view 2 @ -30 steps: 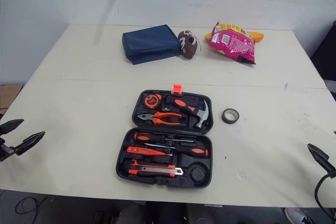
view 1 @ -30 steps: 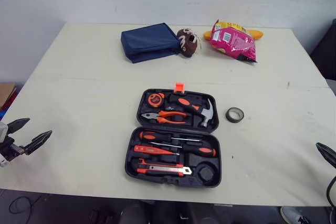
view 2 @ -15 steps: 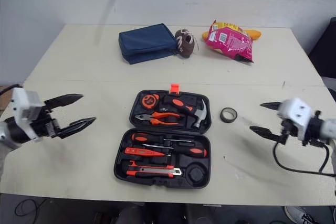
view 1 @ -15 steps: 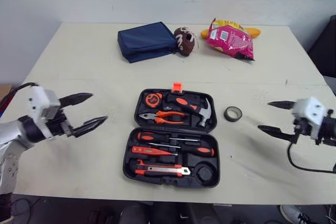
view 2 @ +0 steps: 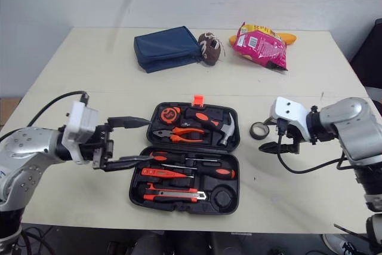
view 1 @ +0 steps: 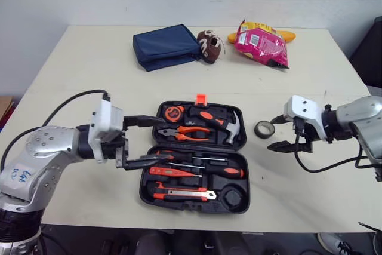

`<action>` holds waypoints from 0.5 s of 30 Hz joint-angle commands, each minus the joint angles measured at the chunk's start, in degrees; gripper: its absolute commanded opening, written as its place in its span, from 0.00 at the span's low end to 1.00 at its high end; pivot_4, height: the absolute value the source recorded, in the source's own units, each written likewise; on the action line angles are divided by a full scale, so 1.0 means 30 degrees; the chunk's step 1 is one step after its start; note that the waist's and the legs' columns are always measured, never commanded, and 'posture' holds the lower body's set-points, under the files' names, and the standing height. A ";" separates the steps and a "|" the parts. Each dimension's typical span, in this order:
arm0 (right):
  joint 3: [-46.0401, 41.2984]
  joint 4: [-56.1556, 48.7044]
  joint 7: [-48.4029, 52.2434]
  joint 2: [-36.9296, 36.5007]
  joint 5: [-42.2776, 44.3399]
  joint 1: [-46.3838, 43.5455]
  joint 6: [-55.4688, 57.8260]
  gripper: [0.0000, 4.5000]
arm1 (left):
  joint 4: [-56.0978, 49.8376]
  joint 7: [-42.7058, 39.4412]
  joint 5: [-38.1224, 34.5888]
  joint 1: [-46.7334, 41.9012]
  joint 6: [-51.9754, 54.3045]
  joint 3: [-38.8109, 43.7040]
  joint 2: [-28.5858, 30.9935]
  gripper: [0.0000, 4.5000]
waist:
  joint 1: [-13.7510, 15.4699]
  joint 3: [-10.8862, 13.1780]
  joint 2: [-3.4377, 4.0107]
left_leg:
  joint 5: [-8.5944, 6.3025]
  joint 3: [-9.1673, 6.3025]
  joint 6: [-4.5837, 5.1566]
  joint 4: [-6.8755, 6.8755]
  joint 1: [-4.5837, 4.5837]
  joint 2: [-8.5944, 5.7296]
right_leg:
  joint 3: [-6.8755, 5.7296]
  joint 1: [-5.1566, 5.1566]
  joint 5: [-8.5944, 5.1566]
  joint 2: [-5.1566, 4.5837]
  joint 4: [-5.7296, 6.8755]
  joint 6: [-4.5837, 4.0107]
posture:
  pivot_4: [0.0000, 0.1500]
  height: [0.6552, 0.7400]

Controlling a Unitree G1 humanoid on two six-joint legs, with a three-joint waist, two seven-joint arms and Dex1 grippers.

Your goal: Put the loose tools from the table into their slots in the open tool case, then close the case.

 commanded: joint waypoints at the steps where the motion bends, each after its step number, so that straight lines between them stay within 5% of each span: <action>1: 0.0683 0.1364 -0.0098 0.0451 -0.1378 -0.0986 -0.0413 1.00 | -0.0765 -0.0168 -0.0229 -0.0137 -0.0036 -0.0263 -0.0152 0.99 | 0.0020 0.0001 -0.0002 | 0.0006 0.0001 0.0001 0.0003 -0.0004 0.0000 | 0.0000 -0.0004 0.0000 0.0001 0.0000 -0.0001 | 1.00 1.00; 8: 0.2047 0.3392 0.0234 0.1806 -0.2932 -0.2510 -0.0762 1.00 | -0.1122 0.0308 -0.0079 -0.0180 0.0011 -0.0605 -0.0609 0.99 | -0.0016 0.0003 0.0001 | 0.0009 0.0004 0.0006 0.0049 -0.0015 0.0009 | 0.0005 -0.0004 -0.0001 0.0012 0.0013 -0.0002 | 1.00 1.00; 11: 0.2157 0.3687 0.0434 0.1975 -0.3310 -0.2610 -0.1673 0.81 | -0.1176 0.0436 -0.0068 -0.0074 -0.0012 -0.0531 -0.0607 1.00 | 0.0018 0.0003 0.0002 | 0.0009 0.0001 0.0006 0.0059 -0.0017 0.0009 | 0.0005 -0.0004 -0.0001 0.0014 0.0017 -0.0001 | 1.00 1.00; 15: 0.2020 0.4034 0.0239 0.2067 -0.3726 -0.2621 -0.2047 0.36 | -0.1172 0.0494 -0.0019 -0.0014 -0.0080 -0.0564 -0.0619 1.00 | 0.0000 0.0003 0.0002 | 0.0008 0.0001 0.0009 0.0068 -0.0021 0.0007 | 0.0006 -0.0003 0.0000 0.0012 0.0016 -0.0001 | 1.00 1.00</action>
